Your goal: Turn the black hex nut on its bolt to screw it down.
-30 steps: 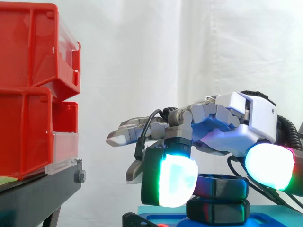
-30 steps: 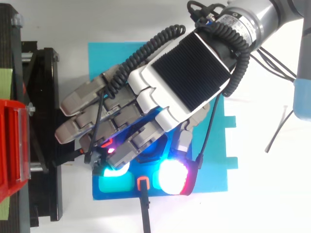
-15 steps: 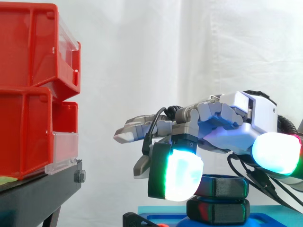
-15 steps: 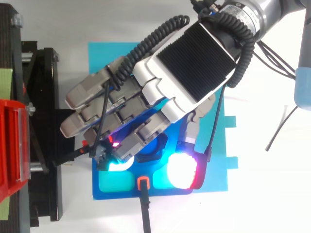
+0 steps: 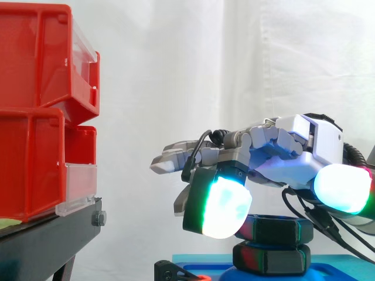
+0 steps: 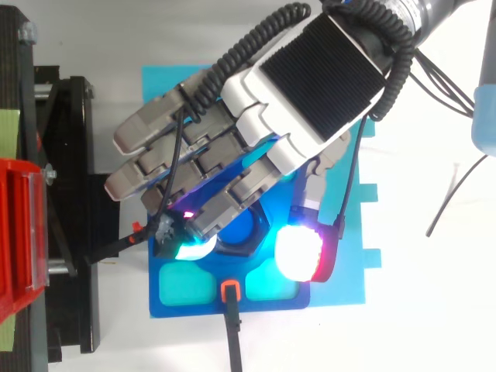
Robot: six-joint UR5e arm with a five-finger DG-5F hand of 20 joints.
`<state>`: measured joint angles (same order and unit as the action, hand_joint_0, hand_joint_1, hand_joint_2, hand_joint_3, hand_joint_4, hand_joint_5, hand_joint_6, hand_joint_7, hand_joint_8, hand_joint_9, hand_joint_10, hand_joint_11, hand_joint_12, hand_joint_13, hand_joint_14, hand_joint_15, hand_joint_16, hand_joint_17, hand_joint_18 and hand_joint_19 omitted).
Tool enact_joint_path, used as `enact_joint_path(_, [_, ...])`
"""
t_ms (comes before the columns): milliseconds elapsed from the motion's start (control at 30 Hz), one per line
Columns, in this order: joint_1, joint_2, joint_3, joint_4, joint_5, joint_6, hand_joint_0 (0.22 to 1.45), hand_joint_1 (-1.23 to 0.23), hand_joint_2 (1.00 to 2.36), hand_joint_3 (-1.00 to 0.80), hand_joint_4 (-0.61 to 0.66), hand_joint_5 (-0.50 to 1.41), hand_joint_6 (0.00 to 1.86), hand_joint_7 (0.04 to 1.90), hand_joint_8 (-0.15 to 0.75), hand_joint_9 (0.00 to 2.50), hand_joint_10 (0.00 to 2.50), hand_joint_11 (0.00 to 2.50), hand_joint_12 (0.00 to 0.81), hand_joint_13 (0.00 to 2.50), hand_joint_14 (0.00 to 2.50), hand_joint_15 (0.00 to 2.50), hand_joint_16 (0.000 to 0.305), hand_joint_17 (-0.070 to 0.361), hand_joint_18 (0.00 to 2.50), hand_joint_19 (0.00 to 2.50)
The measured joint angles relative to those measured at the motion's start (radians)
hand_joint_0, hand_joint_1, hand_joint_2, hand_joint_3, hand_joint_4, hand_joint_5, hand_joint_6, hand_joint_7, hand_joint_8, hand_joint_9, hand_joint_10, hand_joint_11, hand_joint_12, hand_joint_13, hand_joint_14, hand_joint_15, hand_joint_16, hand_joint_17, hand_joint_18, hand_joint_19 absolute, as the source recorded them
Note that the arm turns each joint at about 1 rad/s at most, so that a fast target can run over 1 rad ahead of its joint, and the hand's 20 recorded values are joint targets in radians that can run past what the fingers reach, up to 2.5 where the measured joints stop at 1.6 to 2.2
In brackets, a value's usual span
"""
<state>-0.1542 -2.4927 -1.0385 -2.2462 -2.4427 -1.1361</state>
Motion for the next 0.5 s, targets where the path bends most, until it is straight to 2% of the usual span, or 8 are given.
enact_joint_path(167, [-0.010,0.000,0.000,0.007,-0.011,0.002,0.43,-0.20,1.00,-0.50,0.13,-0.18,0.67,1.00,0.212,0.69,0.01,0.35,0.110,0.38,0.01,0.15,0.013,0.030,0.00,0.39])
enact_joint_path(500, [-0.045,-0.001,-0.001,0.022,-0.055,0.017,0.44,-0.21,1.00,-0.50,0.13,-0.17,0.66,1.00,0.209,0.70,0.01,0.35,0.109,0.38,0.01,0.15,0.013,0.030,0.00,0.39])
